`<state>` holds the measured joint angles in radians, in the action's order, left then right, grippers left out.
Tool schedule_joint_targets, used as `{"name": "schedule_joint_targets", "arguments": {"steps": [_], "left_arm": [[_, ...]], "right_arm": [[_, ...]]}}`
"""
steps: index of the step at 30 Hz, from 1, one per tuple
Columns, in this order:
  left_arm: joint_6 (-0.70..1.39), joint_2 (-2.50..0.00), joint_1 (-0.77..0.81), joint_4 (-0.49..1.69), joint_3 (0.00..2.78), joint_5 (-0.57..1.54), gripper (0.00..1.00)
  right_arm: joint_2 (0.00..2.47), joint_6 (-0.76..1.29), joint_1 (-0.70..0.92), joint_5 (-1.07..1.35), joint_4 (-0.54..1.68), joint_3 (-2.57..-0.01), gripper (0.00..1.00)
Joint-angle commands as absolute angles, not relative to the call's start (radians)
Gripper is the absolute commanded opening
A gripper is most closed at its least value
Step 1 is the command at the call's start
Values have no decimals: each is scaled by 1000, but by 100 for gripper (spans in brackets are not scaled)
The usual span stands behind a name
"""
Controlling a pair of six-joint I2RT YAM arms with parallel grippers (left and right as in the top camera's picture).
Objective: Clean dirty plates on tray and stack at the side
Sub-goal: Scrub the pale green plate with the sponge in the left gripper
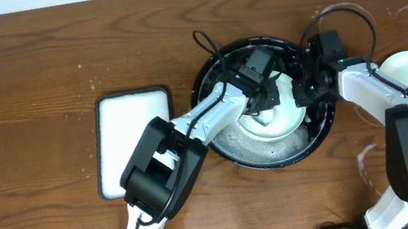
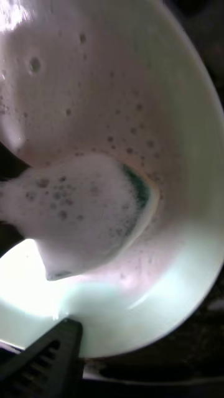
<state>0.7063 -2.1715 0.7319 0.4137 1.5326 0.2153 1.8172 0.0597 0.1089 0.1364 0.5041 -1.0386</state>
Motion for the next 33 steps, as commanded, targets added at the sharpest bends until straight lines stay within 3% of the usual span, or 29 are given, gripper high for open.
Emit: {"name": "schedule_joint_targets", "arguments": {"steps": [1, 5, 9, 20, 28, 33], "left_arm": [[641, -2240, 680, 500, 1497, 180, 8], [570, -2238, 619, 581, 1501, -1, 8], [566, -2236, 583, 596, 1505, -48, 7], [700, -2237, 674, 416, 1505, 203, 8], [731, -2237, 761, 479, 1505, 306, 7], [731, -2237, 731, 567, 1505, 268, 7]], "right_arm": [[1835, 51, 120, 140, 509, -1032, 1], [1835, 51, 120, 140, 508, -1032, 1], [1835, 51, 120, 140, 509, -1032, 1], [1835, 51, 120, 140, 508, -1032, 1], [1835, 51, 120, 140, 509, -1032, 1], [1835, 51, 120, 139, 509, -1032, 1]]}}
